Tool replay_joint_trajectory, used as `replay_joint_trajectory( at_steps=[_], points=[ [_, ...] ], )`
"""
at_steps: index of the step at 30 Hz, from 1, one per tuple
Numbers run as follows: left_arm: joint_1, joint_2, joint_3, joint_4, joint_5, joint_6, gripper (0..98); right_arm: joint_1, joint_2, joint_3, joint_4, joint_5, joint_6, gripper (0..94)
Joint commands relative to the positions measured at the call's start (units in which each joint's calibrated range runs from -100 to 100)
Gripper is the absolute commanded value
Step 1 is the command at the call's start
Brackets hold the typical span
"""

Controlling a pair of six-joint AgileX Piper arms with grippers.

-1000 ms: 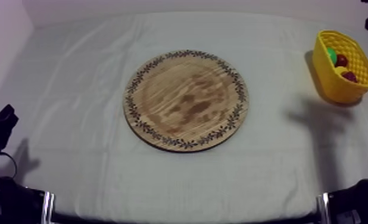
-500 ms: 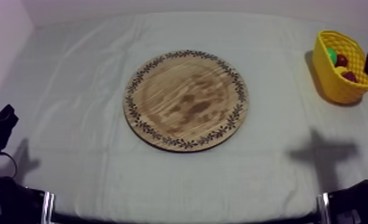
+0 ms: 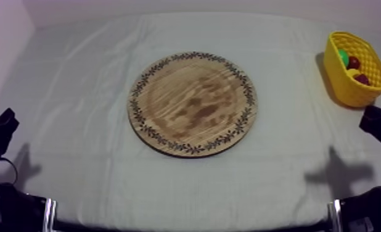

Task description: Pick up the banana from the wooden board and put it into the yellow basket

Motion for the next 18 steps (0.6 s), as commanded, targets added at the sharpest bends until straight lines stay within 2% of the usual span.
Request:
replay_joint_trajectory(
  at_steps=[1,4,7,12,18],
  points=[
    [-0.01,0.04,0.0,-0.02,0.0,-0.01,0.1,0.08,-1.7,3.09,0.24,-0.72,0.21,0.2],
    [-0.01,0.04,0.0,-0.02,0.0,-0.01,0.1,0.02,-3.88,6.48,0.75,-2.87,0.38,0.2],
    [-0.01,0.04,0.0,-0.02,0.0,0.0,0.1,0.13,-5.63,8.01,-0.77,-3.79,1.97,0.2],
    [-0.01,0.04,0.0,-0.02,0.0,0.01,0.1,0.07,-7.84,9.26,-4.71,-5.73,7.86,0.2],
    [-0.01,0.04,0.0,-0.02,0.0,-0.02,0.1,0.11,-10.51,10.12,-5.92,-8.31,12.19,0.2]
  ],
)
